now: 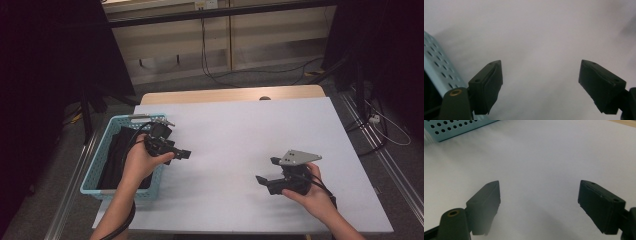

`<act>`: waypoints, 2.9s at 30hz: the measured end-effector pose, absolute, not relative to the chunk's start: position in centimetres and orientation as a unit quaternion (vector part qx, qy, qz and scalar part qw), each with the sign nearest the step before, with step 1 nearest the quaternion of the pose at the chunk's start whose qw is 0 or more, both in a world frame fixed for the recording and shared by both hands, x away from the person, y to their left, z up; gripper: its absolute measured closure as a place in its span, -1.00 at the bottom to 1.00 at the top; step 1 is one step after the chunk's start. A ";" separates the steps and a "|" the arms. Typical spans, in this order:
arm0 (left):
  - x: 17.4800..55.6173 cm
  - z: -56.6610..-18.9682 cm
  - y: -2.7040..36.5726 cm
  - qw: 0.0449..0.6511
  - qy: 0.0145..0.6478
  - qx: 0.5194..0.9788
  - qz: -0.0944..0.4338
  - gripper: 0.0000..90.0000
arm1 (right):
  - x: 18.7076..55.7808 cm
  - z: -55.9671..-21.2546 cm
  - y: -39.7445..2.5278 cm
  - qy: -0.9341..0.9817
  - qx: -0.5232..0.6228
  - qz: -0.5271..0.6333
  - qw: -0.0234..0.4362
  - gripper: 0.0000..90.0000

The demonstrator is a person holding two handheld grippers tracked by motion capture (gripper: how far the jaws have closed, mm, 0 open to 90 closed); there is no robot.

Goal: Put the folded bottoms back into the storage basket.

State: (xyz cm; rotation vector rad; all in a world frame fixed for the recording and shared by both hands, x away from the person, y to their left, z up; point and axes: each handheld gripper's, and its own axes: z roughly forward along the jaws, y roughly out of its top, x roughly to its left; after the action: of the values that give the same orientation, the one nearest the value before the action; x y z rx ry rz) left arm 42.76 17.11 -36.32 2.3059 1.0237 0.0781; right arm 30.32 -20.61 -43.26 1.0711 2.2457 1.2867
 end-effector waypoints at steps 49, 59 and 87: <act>37.8 -40.7 16.0 0.323 0.342 0.883 0.000 -0.65 | 28.4 -43.8 -23.5 0.802 0.385 0.428 0.159 -0.62; 37.3 -41.3 16.7 0.332 0.346 0.877 -0.007 -0.68 | 28.1 -44.1 -24.4 0.801 0.394 0.422 0.161 -0.63; 36.1 -41.9 16.9 0.356 0.330 0.874 0.005 -0.80 | 27.8 -44.4 -25.6 0.797 0.404 0.420 0.159 -0.63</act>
State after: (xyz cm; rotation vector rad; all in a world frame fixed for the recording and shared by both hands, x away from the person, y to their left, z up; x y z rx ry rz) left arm 36.05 16.85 -41.90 2.2577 0.8526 0.0124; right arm 27.76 -25.55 -44.42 1.1544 2.2787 1.2000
